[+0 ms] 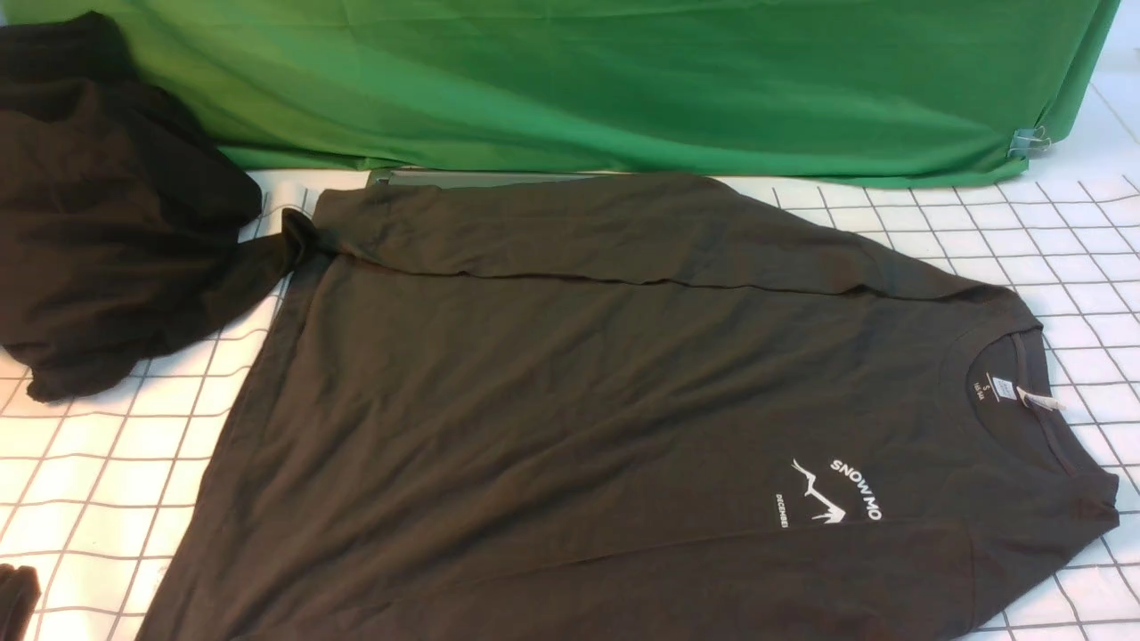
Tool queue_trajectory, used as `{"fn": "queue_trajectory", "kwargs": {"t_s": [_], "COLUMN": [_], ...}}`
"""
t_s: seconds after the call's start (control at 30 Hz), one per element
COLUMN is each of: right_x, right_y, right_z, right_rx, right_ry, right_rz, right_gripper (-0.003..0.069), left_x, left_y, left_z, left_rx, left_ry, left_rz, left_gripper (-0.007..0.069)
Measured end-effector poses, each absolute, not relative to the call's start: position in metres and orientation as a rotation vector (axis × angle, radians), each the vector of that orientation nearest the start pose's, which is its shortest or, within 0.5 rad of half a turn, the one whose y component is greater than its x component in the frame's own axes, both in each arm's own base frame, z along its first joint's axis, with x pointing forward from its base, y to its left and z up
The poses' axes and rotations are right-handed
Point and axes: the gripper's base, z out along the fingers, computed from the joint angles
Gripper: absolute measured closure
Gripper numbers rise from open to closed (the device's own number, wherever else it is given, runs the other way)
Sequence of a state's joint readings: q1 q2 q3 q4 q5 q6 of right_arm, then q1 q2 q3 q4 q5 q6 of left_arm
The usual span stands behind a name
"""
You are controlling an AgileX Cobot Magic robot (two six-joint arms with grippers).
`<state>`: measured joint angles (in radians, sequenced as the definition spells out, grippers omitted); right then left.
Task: Fold a long-sleeved shirt over a white checkered tablecloth.
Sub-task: 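Grasp the left edge of the dark T-shirt lying flat on the table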
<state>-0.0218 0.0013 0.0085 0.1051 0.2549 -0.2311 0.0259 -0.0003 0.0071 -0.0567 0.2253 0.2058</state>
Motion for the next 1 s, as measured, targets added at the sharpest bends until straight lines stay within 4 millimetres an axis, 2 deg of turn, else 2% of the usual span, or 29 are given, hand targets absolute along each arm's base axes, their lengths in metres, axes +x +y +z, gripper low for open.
{"fn": "queue_trajectory", "kwargs": {"t_s": [0.4, 0.5, 0.53, 0.67, 0.87, 1.0], "right_x": [0.056, 0.056, 0.056, 0.056, 0.056, 0.056], "right_y": [0.001, 0.001, 0.001, 0.001, 0.001, 0.001], "right_z": [0.187, 0.187, 0.187, 0.187, 0.187, 0.187], "right_rx": [-0.113, -0.113, -0.113, -0.113, -0.113, -0.125], "right_ry": [1.743, 1.743, 1.743, 1.743, 1.743, 1.742], "right_rz": [-0.088, -0.088, -0.088, -0.088, -0.088, -0.097], "right_gripper": [0.0417, 0.0417, 0.0417, 0.0417, 0.0417, 0.0417], "left_x": [0.056, 0.056, 0.057, 0.056, 0.053, 0.043], "left_y": [0.001, 0.0, 0.0, 0.001, 0.008, 0.016], "left_z": [0.192, 0.196, 0.2, 0.21, 0.227, 0.249], "left_rx": [0.137, 0.072, -0.037, -0.243, -0.341, -0.429], "left_ry": [1.698, 1.65, 1.607, 1.481, 1.275, 0.961], "left_rz": [0.146, 0.084, -0.027, -0.224, -0.28, -0.357], "left_gripper": [0.0603, 0.0603, 0.0603, 0.0603, 0.0603, 0.0603]}}
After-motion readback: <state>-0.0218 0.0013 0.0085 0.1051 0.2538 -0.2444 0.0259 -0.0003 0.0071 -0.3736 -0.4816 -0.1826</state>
